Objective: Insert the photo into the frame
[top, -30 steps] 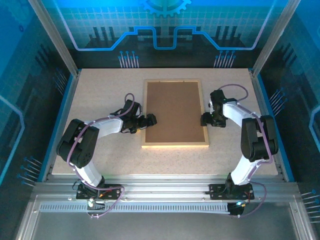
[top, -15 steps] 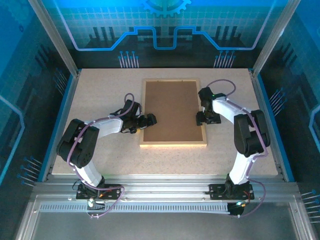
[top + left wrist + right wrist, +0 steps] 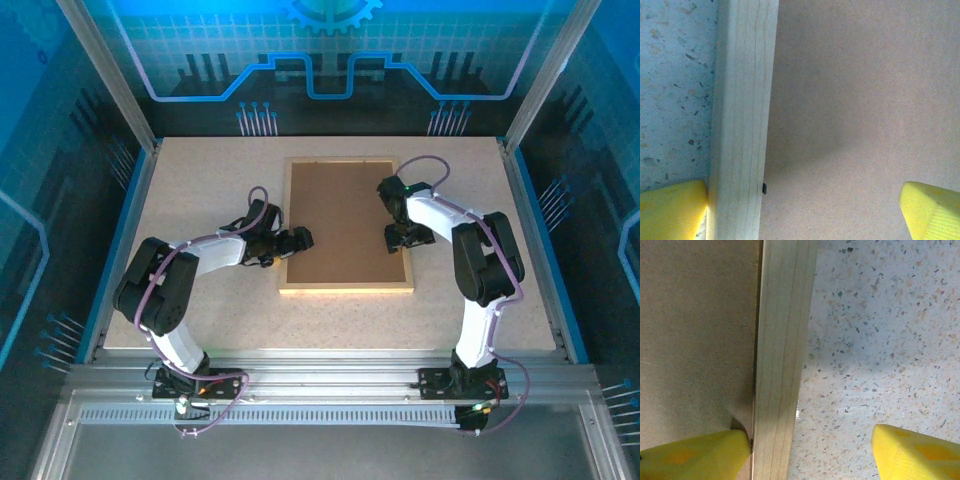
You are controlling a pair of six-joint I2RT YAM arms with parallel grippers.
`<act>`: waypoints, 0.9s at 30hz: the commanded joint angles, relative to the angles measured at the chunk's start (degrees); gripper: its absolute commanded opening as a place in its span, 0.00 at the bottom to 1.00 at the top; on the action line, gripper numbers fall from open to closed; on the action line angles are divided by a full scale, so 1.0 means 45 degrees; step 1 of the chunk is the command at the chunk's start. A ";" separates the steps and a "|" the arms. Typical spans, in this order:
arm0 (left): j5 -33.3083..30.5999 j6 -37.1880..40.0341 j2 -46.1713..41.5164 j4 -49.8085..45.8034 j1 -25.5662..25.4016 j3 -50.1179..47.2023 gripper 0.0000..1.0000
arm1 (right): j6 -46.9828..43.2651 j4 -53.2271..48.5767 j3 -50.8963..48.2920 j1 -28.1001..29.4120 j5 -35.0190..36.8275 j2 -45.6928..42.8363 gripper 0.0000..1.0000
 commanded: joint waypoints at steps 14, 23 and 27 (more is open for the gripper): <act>0.0687 0.0364 0.0173 -0.0051 -0.0060 0.0576 0.99 | -0.0038 0.0580 0.0477 -0.1547 -0.3806 -0.1451 0.76; 0.0432 0.0902 0.0083 -0.0656 0.0271 0.1025 0.99 | -0.0063 0.1593 0.2292 -0.2413 -0.3477 0.0228 0.76; 0.0409 0.0856 0.0049 -0.0601 0.0290 0.0823 0.99 | -0.0132 0.1536 0.3615 -0.2563 -0.3233 0.1368 0.75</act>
